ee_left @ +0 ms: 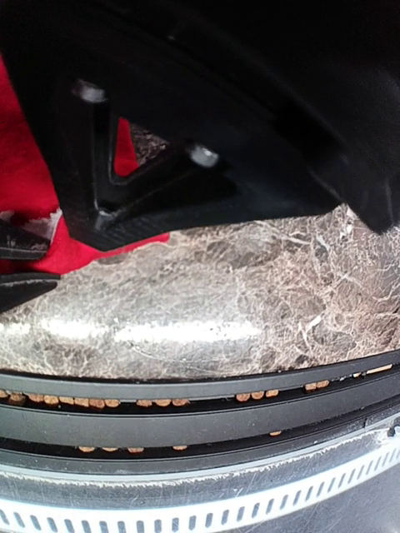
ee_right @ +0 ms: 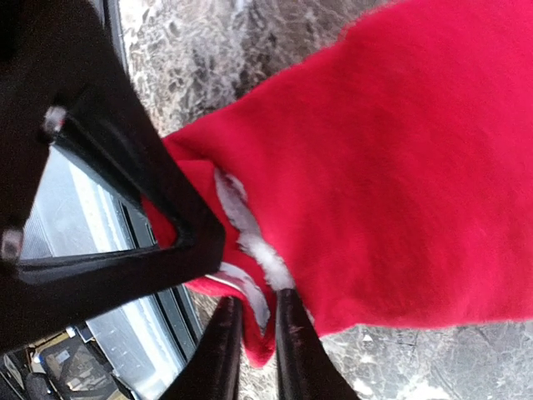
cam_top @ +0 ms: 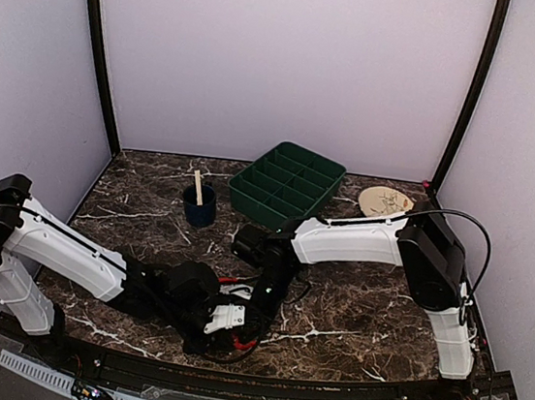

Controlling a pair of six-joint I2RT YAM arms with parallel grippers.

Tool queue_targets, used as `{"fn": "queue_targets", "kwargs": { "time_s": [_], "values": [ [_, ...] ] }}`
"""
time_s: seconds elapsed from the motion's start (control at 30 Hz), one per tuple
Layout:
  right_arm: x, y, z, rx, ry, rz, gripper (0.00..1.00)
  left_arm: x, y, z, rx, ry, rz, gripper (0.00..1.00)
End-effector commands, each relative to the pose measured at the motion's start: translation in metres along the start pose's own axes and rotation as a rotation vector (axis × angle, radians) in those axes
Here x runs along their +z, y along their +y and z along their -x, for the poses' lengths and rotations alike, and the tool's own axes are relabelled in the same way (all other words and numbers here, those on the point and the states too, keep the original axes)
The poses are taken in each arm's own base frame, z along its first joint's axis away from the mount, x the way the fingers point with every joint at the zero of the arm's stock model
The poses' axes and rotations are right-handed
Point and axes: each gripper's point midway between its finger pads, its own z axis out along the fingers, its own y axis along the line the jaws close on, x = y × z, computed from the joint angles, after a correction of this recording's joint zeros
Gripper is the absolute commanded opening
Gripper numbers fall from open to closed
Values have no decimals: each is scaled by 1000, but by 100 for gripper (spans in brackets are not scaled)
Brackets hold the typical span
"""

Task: Roll the socks
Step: Roll the sock at the center of the board.

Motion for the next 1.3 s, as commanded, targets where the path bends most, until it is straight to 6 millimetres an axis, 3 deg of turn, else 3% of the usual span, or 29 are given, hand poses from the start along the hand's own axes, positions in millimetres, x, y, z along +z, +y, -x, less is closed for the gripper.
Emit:
{"fn": "queue_targets", "kwargs": {
  "time_s": [0.0,0.17,0.4,1.27],
  "values": [
    [-3,16,9,-27,-37,37,18,2,2,-30,-115,123,10,0],
    [-6,12,8,-14,-59,35,26,0,7,-28,-152,123,40,0],
    [-17,9,11,0,-124,42,50,-1,15,-25,-230,96,88,0],
    [-52,-12,15,48,-313,-10,49,-1,16,-35,-423,34,107,0]
  ]
}}
